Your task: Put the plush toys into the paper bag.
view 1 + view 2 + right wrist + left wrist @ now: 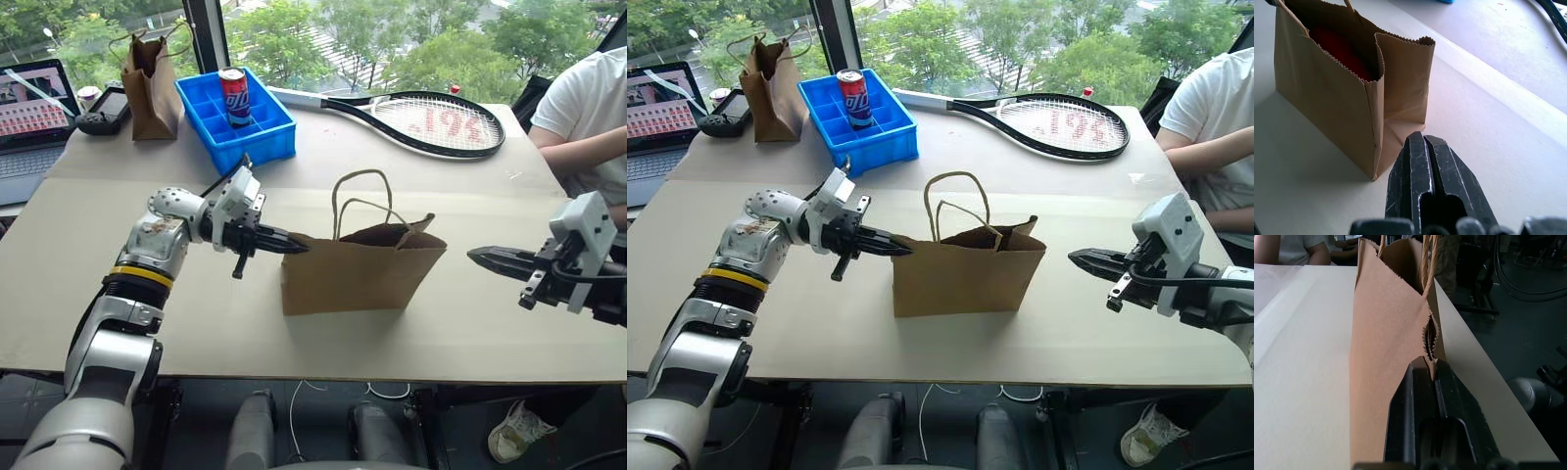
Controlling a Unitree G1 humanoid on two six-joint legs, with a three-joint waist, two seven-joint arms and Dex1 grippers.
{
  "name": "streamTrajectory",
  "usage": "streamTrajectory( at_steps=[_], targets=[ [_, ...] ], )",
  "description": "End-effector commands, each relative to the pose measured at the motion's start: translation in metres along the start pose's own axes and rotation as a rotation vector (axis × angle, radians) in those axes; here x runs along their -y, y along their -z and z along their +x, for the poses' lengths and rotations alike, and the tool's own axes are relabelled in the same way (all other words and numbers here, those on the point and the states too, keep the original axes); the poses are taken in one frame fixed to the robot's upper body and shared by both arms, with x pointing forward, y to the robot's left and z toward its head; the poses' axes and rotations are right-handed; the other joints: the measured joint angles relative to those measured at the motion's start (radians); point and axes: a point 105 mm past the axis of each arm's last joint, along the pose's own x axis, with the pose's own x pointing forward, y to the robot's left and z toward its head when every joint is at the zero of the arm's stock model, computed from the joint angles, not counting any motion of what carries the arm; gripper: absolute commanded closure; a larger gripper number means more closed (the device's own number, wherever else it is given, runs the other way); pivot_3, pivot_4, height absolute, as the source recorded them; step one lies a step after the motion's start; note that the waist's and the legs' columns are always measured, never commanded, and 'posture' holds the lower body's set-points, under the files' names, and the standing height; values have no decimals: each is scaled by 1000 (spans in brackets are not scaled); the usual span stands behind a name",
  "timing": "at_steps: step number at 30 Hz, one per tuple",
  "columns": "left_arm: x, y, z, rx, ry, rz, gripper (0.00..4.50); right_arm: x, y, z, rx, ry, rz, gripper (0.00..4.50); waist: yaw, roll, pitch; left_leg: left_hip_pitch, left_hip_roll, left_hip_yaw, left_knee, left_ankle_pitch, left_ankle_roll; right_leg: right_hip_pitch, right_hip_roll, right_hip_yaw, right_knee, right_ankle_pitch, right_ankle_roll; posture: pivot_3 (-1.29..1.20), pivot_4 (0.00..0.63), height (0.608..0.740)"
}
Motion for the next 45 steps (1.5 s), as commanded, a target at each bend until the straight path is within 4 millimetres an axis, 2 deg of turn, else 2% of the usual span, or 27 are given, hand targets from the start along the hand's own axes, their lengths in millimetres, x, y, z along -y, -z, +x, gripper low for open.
streamTrajectory(
  at_steps=[1, 5, 11, 16, 26, 29, 33, 34, 36, 37, 39, 41, 42, 43, 44, 45],
  targets=[
    [-1, -13, 1, 3, 23, 62, 4470, 5, -12, -5, 19, 23, -42, 4500, 0, 0, 0, 0, 0, 0, 0, 0, 0, 0, 0, 0, 0, 0, 0, 0, 150, 740],
    [-1, -15, -4, 9, 13, 69, 4470, 7, -13, -2, 16, 21, -45, 4500, 0, 0, 0, 0, 0, 0, 0, 0, 0, 0, 0, 0, 0, 0, 0, 0, 150, 740],
    [4, -31, -5, 69, 42, 69, 4470, 8, -12, -1, 8, 17, -46, 4500, -1, 0, 0, 0, 0, 0, 0, 0, 0, 0, 0, 0, 0, 1, 1, 0, 150, 740],
    [7, -33, -4, 67, 62, 69, 4470, 10, -12, 0, -2, 24, -50, 4500, -1, 0, 0, 0, 0, 0, 0, 0, 0, 0, 0, 0, 0, 1, 1, 0, 150, 740],
    [14, -13, -1, -36, 106, 75, 4470, 13, -11, 0, -8, 35, -51, 4500, -1, 0, 0, 0, 0, 0, 0, 0, 0, 0, 0, 0, 1, 0, 1, 0, 150, 740],
    [8, -12, -3, -29, 80, 83, 4470, 14, -10, -1, -13, 39, -53, 4500, 0, 0, 0, 0, 0, 0, 0, 0, 0, 0, 0, 0, 1, 0, 1, 0, 150, 740],
    [9, -15, -8, -38, 83, 23, 3629, 11, -9, -3, -9, 12, -43, 4500, 0, 0, 0, 0, 0, 0, 1, 0, 0, 0, 0, 0, 1, 0, 0, 0, 150, 740],
    [9, -17, -12, -36, 72, 21, 3185, 11, -9, -3, -9, 8, -41, 4500, -1, 0, 0, 0, 0, 0, 0, 0, 0, 0, 0, 0, 1, 0, 0, 0, 150, 740],
    [8, -23, -21, -31, 40, 23, 2763, 10, -6, -5, -7, -3, -30, 4500, -1, 0, 0, 0, 0, 0, 0, 0, 0, 0, 0, 0, 1, 0, 1, 0, 150, 740],
    [7, -27, -27, -24, 20, 25, 2271, 10, -5, -7, -3, -6, -22, 4500, -2, 0, 0, 0, 0, 0, 0, 0, 0, 0, 0, 0, 1, 0, 1, 0, 150, 740],
    [9, -33, -41, -11, -22, 19, 1713, 10, -2, -10, 4, -15, -6, 4500, -2, 0, 0, 0, 0, 0, 0, 0, 0, 0, 0, 0, 2, 0, 1, 0, 150, 740],
    [13, -37, -58, 2, -79, 2, 974, 8, 2, -13, 17, -36, -5, 4500, -3, 0, 0, 0, 0, 0, 0, 0, 0, -1, 0, 0, 2, 0, 1, 0, 150, 740],
    [16, -38, -66, 8, -107, -12, 811, 7, 3, -15, 37, -41, -6, 4500, -4, 0, 0, 0, 0, 0, 0, 0, 0, -1, 0, 0, 2, 0, 1, 0, 150, 740],
    [18, -38, -73, 18, -146, -25, 319, 8, 3, -16, 65, -34, 6, 4500, -6, 0, 0, 0, 0, 0, 0, 0, 0, 0, 0, 0, 2, 0, 1, 0, 150, 740],
    [19, -37, -80, 36, -206, -29, 73, 8, 6, -18, 81, -30, 19, 4500, -7, 0, 0, 1, 0, 0, 0, 0, 0, 0, 0, 0, 2, 1, 2, 0, 150, 740],
    [19, -36, -86, 50, -276, -30, 73, 7, 10, -19, 86, -28, 33, 4500, -8, 1, 0, 1, 0, 0, 0, 0, 0, 0, 0, 0, 2, 1, 3, 0, 150, 740]
  ],
)
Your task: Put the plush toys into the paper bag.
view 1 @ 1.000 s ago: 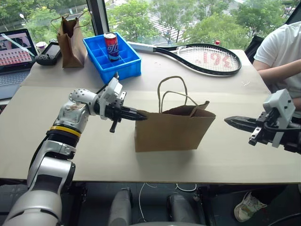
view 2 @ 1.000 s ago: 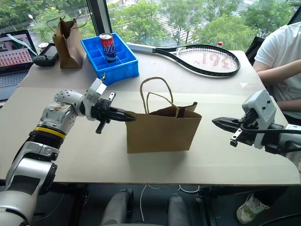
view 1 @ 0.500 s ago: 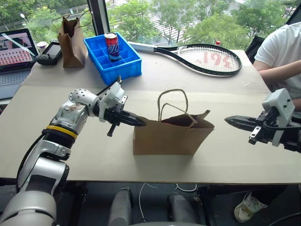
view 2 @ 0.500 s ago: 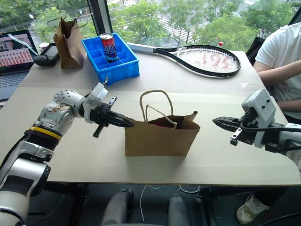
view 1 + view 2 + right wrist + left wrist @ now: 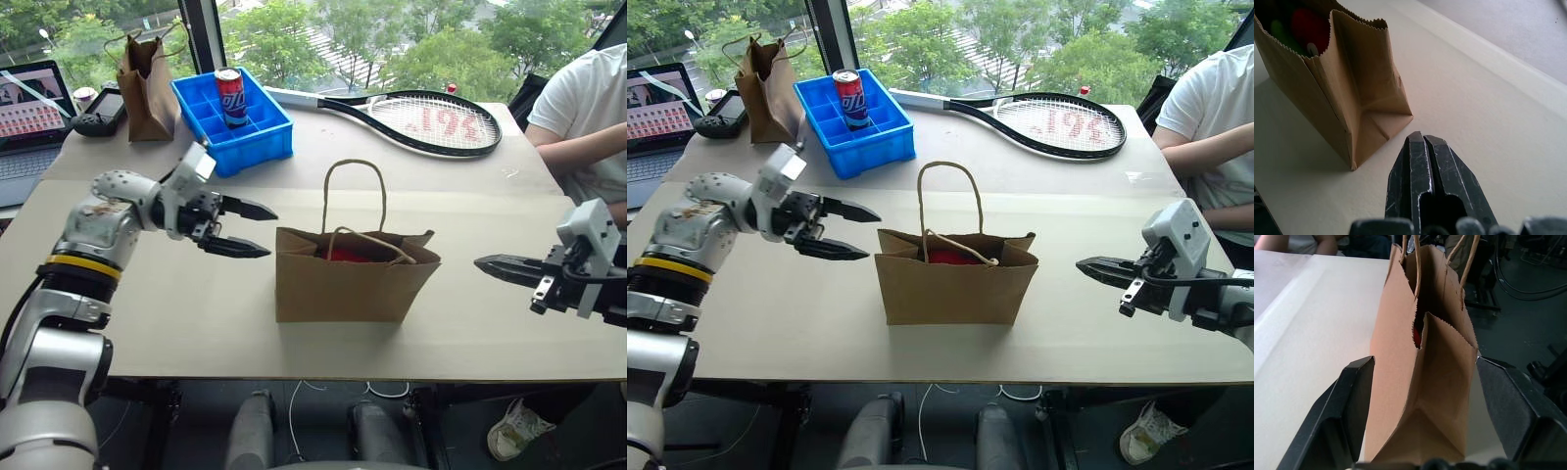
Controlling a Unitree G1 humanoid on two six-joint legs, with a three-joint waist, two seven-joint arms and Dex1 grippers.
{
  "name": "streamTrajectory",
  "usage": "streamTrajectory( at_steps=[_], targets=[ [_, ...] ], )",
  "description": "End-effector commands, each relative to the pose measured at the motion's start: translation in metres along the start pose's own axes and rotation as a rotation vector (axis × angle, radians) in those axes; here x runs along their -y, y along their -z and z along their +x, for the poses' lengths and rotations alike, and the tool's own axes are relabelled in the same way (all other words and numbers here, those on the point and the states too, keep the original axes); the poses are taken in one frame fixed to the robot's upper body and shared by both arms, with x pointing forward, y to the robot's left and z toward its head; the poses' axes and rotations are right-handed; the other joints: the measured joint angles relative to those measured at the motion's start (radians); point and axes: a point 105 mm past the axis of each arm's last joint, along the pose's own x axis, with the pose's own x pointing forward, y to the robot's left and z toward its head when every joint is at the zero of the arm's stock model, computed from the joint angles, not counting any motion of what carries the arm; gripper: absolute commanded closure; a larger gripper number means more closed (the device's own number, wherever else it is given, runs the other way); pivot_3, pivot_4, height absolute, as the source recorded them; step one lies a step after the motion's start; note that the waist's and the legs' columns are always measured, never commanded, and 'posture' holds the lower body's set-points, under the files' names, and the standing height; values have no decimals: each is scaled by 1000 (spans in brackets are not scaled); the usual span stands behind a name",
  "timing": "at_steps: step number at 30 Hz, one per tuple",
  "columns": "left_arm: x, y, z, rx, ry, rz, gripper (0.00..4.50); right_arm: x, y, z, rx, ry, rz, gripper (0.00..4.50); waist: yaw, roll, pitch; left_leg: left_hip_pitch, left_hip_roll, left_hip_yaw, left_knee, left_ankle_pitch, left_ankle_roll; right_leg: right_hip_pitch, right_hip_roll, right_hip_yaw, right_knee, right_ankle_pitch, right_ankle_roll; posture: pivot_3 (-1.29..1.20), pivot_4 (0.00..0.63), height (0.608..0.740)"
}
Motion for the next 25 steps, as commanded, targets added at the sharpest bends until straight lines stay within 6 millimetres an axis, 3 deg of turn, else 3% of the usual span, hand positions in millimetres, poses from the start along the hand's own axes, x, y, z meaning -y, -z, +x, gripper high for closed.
streamTrajectory(
  at_steps=[1, 5, 6, 8, 12, 17, 18, 25],
  targets=[
    [1, -3, -23, 75, -210, -17, 73, 1, -4, -11, 94, 24, -1, 4500, 0, 1, 0, 0, 0, 0, 0, 0, 0, 0, 0, 0, 0, 0, 0, 0, 150, 740],
    [9, 30, -39, 39, -436, -146, 73, -1, 9, -15, 115, 51, 53, 4500, 0, 1, 0, 1, 0, 0, 0, 0, 0, 0, 0, 0, 1, 0, -1, 0, 150, 740],
    [13, 46, -40, -22, -492, -176, 0, -4, 13, -16, 118, 55, 71, 3884, 0, 1, 0, 0, 0, 0, 0, 0, 0, 0, 0, 0, 1, -1, -2, 0, 150, 740],
    [21, 65, -43, -101, -574, -185, 0, -6, 17, -18, 130, 60, 100, 3443, 3, 1, 0, 1, 0, 0, 0, 0, -1, 1, 0, 0, 1, -1, -3, 0, 150, 740],
    [42, 91, -55, -140, -736, -190, 0, -18, 35, -17, 108, 68, 105, 2076, 5, 1, -1, 1, 1, 0, 0, -5, -8, 0, 0, 0, 0, -1, -4, 0, 150, 740],
    [53, 99, -51, -101, -779, -211, 0, -13, 39, -15, 119, 114, 66, 257, 7, 1, -1, 3, 1, 1, -1, -6, -9, -2, -1, -2, -2, -1, -3, 0, 150, 740],
    [55, 101, -48, -96, -776, -215, 0, -15, 40, -14, 114, 112, 55, 76, 8, 1, -1, 4, 1, 1, -1, -6, -10, -2, -2, -2, -3, -1, -3, 0, 150, 740],
    [51, 103, -34, -74, -770, -204, 0, -9, 40, -14, 128, 162, 22, 76, 7, 1, -1, 7, 0, 3, -2, -6, -10, -1, -4, -2, -3, -1, -3, 0, 150, 740]
  ],
)
